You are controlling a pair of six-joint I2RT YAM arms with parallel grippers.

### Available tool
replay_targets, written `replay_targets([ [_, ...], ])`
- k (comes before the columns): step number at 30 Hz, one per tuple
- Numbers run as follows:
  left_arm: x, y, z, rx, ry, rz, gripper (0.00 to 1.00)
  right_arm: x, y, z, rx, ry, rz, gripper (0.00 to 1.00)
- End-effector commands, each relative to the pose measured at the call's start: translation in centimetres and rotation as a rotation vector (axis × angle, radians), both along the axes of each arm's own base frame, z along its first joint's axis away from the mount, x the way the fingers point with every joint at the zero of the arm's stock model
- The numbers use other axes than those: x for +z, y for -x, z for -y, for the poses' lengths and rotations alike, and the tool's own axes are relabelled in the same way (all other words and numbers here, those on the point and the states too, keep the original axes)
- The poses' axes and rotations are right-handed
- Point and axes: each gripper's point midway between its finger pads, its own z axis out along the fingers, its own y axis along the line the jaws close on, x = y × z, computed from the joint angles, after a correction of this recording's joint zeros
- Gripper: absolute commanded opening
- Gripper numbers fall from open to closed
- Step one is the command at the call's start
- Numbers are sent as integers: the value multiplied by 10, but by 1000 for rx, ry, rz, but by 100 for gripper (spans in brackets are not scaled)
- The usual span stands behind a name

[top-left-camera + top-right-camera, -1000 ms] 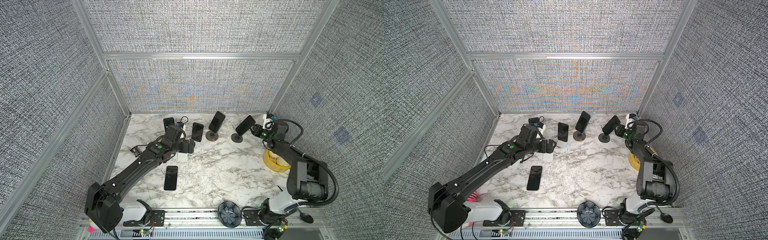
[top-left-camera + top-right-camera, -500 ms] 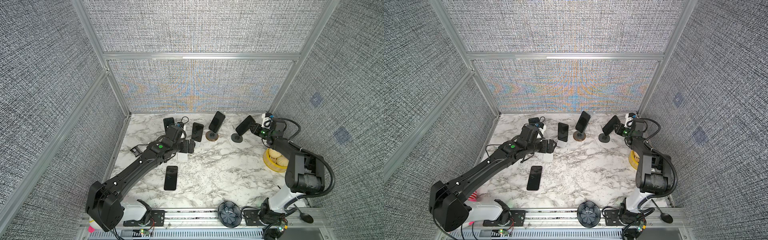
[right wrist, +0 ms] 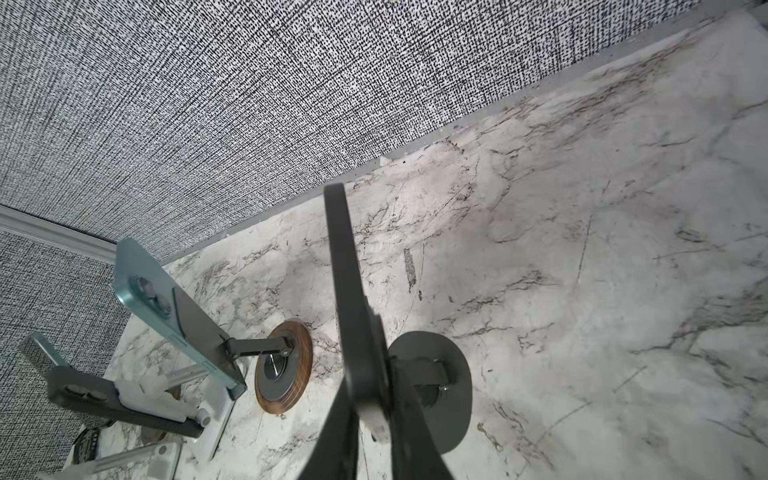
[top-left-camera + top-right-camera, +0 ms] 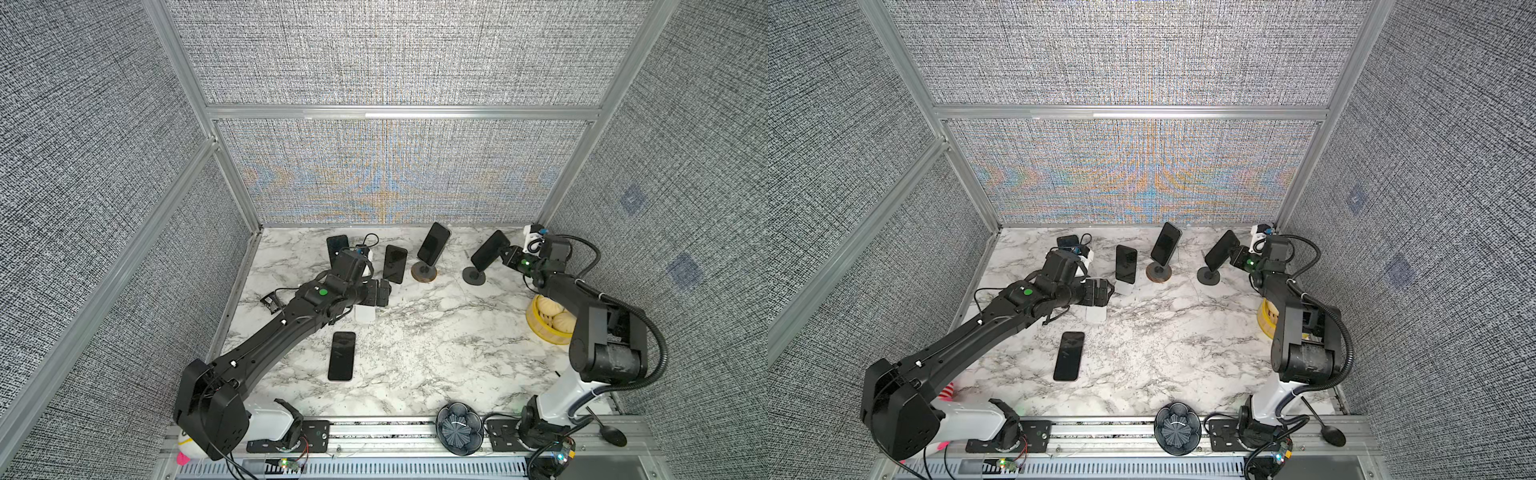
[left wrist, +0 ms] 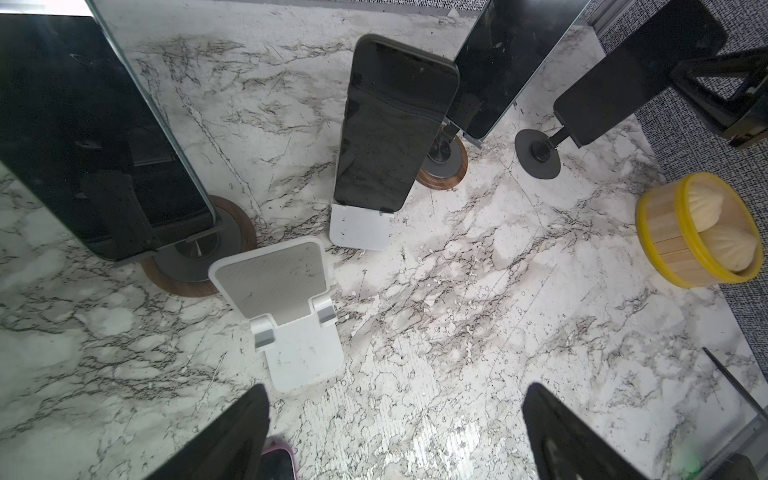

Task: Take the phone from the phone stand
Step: 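Position the right gripper around the black phone on the dark round stand, then close the right gripper on the black phone and lift it off the stand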

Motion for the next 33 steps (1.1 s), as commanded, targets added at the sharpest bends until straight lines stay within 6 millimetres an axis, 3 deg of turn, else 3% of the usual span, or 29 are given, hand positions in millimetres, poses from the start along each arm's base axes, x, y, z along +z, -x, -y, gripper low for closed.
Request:
replay_targets([
  [1, 5, -2, 4, -12, 11, 13, 96, 4, -2, -1, 12, 10, 16, 14],
  [10, 7, -3, 3, -10, 1, 16, 96, 10, -2, -1, 18, 16, 22, 12],
  [22, 5, -4, 4, -13, -2, 16, 96, 29, 12, -5, 39, 39, 31, 8],
  [33, 15, -7, 11, -56, -23, 66, 98, 49, 52, -23, 92, -1, 19, 4],
])
